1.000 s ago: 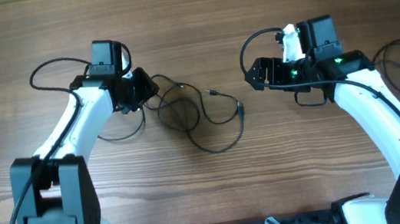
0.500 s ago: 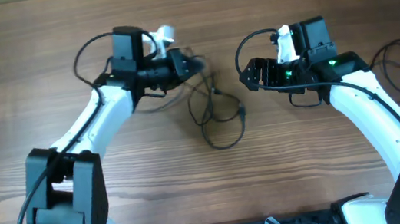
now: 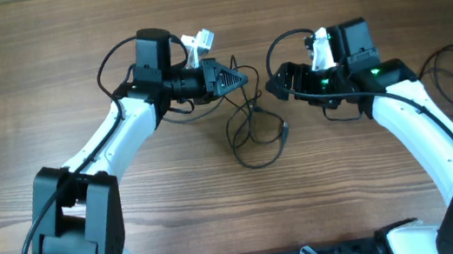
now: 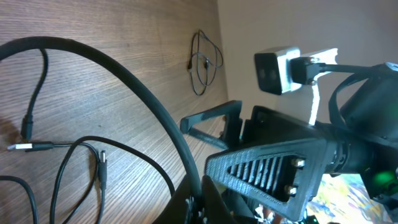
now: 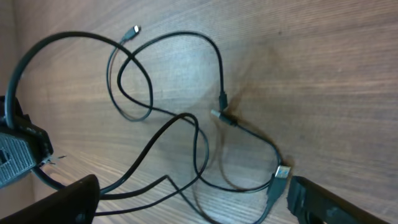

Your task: Untangle cables

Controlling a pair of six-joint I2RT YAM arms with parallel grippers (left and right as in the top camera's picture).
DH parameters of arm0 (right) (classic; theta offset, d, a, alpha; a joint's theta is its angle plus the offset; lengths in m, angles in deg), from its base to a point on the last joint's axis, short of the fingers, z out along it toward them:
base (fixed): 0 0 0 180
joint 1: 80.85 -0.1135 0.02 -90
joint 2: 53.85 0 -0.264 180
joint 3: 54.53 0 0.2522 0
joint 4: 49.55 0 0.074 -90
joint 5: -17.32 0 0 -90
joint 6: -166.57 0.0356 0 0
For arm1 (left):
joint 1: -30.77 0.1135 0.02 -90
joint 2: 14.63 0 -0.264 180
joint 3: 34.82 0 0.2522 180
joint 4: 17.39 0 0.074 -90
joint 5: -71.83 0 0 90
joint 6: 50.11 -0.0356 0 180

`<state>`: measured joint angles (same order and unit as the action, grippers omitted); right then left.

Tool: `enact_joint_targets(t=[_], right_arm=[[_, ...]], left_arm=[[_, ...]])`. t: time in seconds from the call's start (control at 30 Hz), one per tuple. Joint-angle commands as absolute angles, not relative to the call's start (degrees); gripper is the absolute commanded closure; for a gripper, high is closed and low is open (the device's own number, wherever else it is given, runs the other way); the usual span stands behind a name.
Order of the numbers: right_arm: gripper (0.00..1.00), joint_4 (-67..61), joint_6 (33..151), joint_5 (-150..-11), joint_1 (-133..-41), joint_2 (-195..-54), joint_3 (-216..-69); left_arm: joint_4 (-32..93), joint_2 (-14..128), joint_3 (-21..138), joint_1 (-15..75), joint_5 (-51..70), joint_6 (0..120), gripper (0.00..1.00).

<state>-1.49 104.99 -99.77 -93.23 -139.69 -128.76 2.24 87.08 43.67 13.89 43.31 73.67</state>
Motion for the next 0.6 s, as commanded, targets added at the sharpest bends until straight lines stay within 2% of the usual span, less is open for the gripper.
enact_joint_targets(t=[0.0, 0.1, 0.17, 0.37, 0.57], right_arm=[[0.03, 1.4, 116.2, -101.6, -94.8, -139.1, -128.4], [0.00, 0.7, 130.8, -107.6, -95.5, -139.1, -126.8], [0.00, -0.7, 135.7, -108.8, -96.2, -139.1, -126.5], [0.00, -2.8, 144.6, -108.8, -98.2, -139.1, -126.5], [0.03, -3.6, 147.7, -103.9, -99.9, -139.1, -126.4]], left_arm=[[2.0, 86.9, 43.8, 13.8, 45.7, 73.8, 0.96], [2.2, 86.9, 43.8, 13.6, 45.7, 73.8, 0.96], [2.6, 86.9, 43.8, 13.6, 45.7, 73.7, 0.96], [3.7, 86.9, 43.8, 13.6, 45.6, 73.3, 0.96], [3.7, 86.9, 43.8, 13.6, 45.6, 73.3, 0.96]])
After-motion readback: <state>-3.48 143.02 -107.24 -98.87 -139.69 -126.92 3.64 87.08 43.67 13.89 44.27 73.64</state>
